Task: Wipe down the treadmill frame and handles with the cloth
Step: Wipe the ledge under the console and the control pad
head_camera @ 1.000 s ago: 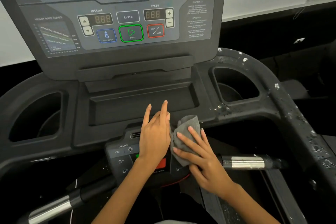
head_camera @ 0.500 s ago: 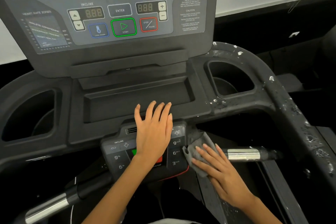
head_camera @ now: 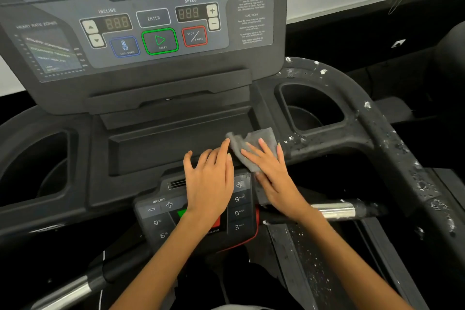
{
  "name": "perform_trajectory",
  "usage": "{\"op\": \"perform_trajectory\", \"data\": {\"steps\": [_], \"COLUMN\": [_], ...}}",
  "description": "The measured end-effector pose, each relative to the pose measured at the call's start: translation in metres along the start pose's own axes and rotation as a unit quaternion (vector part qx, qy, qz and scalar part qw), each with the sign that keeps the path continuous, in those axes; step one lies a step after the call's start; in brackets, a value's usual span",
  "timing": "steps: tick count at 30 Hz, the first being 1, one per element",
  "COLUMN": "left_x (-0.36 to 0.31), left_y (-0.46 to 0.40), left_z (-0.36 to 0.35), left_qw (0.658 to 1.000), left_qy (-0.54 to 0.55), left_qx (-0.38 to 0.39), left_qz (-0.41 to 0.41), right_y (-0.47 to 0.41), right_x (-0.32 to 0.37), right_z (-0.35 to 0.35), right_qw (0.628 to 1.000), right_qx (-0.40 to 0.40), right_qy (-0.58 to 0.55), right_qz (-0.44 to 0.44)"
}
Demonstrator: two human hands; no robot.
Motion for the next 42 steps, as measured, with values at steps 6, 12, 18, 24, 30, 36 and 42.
{"op": "perform_trajectory", "data": {"steps": [6,12,18,24,30,36,42], "left_x": [0.000,0.000,-0.010,-0.041,-0.047,-0.046,-0.047], "left_y": [-0.001,0.000,-0.010,-0.036,-0.057,-0.057,-0.055], "left_z": [0.000,-0.001,-0.007,-0.028,-0.047,-0.047,-0.045], "left_qw": [1.000,1.000,1.000,0.990,0.980,0.984,0.985], "left_qy": [0.015,-0.001,0.003,0.041,0.036,0.050,0.034], "left_qx": [-0.004,-0.001,0.031,0.125,0.192,0.171,0.167], "left_qz": [0.004,0.004,-0.002,-0.044,-0.046,-0.031,-0.023], "right_y": [-0.012,-0.004,0.005,0.007,-0.015,-0.052,-0.048], "right_x": [-0.004,-0.013,-0.032,-0.050,-0.055,-0.059,-0.051], "right_z": [-0.002,0.010,0.030,0.051,0.069,0.057,0.039], "right_qw": [0.958,0.931,0.942,0.958,0.975,0.978,0.972], "right_qx": [0.045,0.002,-0.027,-0.065,-0.098,-0.050,-0.092], "right_qy": [0.279,0.360,0.334,0.271,0.190,0.159,0.131], "right_qz": [0.054,0.055,0.008,-0.066,-0.066,-0.124,-0.169]}}
Point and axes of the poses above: each hand's wrist, its own y-axis away from the middle knuckle, its own z-axis out of the back of the hand, x = y × z, the point moved 10 cm from there along -y, towards the middle knuckle, and after that the axes turned 10 degrees about x, right-handed, at the moved point
